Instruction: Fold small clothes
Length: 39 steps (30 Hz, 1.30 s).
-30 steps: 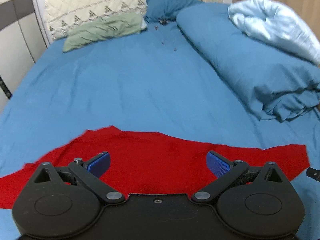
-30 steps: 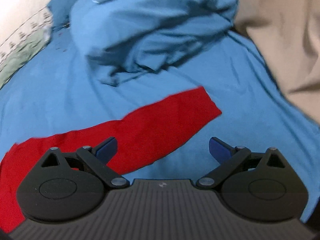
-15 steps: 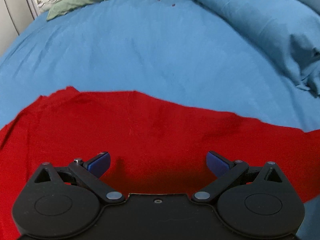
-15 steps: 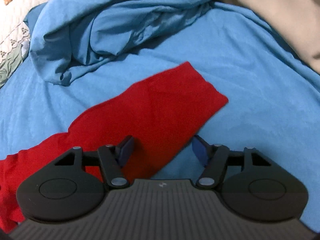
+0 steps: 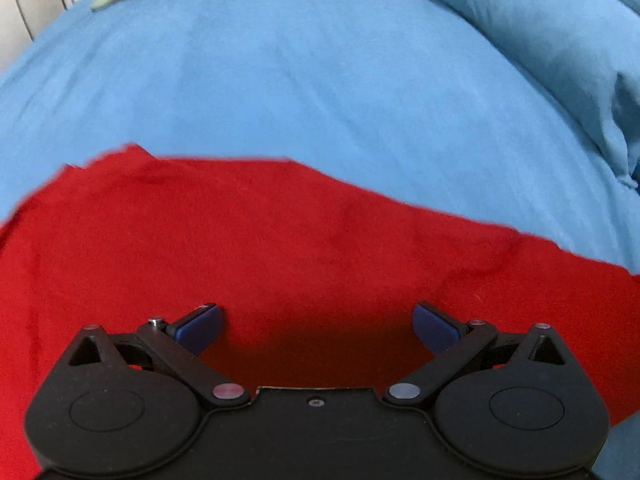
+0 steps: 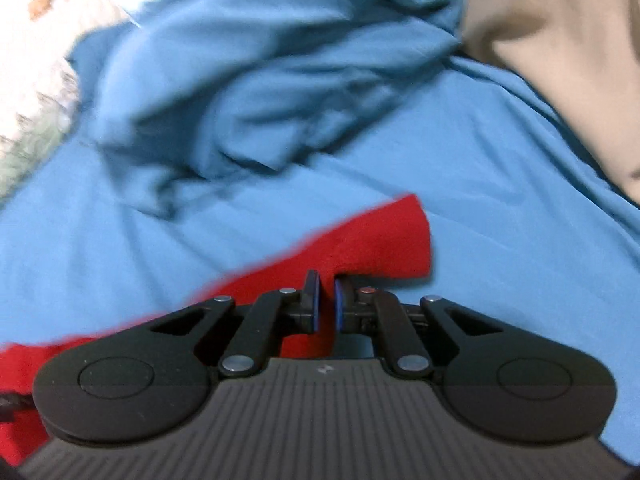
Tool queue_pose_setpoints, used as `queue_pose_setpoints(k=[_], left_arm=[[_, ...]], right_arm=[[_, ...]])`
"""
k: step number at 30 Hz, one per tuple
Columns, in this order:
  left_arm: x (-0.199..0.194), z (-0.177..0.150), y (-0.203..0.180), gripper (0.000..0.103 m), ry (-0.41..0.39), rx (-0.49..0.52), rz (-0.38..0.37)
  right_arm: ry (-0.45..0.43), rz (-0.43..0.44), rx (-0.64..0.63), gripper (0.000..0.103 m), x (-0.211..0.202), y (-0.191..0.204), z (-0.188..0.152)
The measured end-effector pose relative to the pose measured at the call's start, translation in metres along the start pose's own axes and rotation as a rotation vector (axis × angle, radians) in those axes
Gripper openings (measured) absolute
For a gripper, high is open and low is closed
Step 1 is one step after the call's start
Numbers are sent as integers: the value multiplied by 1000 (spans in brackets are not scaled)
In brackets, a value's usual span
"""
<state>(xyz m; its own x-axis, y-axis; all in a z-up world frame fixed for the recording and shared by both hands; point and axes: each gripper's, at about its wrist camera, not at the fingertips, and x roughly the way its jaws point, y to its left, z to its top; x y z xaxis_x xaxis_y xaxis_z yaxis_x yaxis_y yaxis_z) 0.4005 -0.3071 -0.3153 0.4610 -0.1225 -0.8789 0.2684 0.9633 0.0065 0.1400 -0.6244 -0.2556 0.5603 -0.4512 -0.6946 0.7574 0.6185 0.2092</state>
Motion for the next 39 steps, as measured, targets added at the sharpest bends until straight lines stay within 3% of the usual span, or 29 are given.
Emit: queue_pose_setpoints(k=[4,9,13,16,19,22,26,27,29,31,37,39], left_arm=[[-40,10,44,103,-74,10,2],[-91,10,126,103,-124,-54,45],[-114,-7,187,103,-143,-94,127],[-117,-28,222,103,-141,-142,154],[-109,-47,240,103,-114,-179,142],[-96,-60,243,103,-78,-187,96],[-80,-61,241,103,-52,-195,-8],[-79,-59,236,103,-54,-192,-32],[-77,-52,226,103,-65,-178,-89],[-74,-44,212,103,-79,-153,-141],[-62,-34,147,101,-81,17,-274],[-52,-32,125,92,-73,78,-280]], right_arm=[[-48,163,-70,23,-33,64,17],[-68,446,-199,23,-69,183,10],[12,635,-323,23,-74,280,-42],[82,681,-438,23,-64,330,-101],[167,668,-585,23,-44,360,-165],[192,642,-699,23,-32,371,-207],[144,659,-784,26,-38,373,-221],[139,654,-800,29,-38,374,-221],[127,644,-831,48,-45,368,-220],[101,636,-832,74,-49,353,-212],[73,516,-802,82,-61,289,-197],[75,478,-778,82,-62,266,-191]])
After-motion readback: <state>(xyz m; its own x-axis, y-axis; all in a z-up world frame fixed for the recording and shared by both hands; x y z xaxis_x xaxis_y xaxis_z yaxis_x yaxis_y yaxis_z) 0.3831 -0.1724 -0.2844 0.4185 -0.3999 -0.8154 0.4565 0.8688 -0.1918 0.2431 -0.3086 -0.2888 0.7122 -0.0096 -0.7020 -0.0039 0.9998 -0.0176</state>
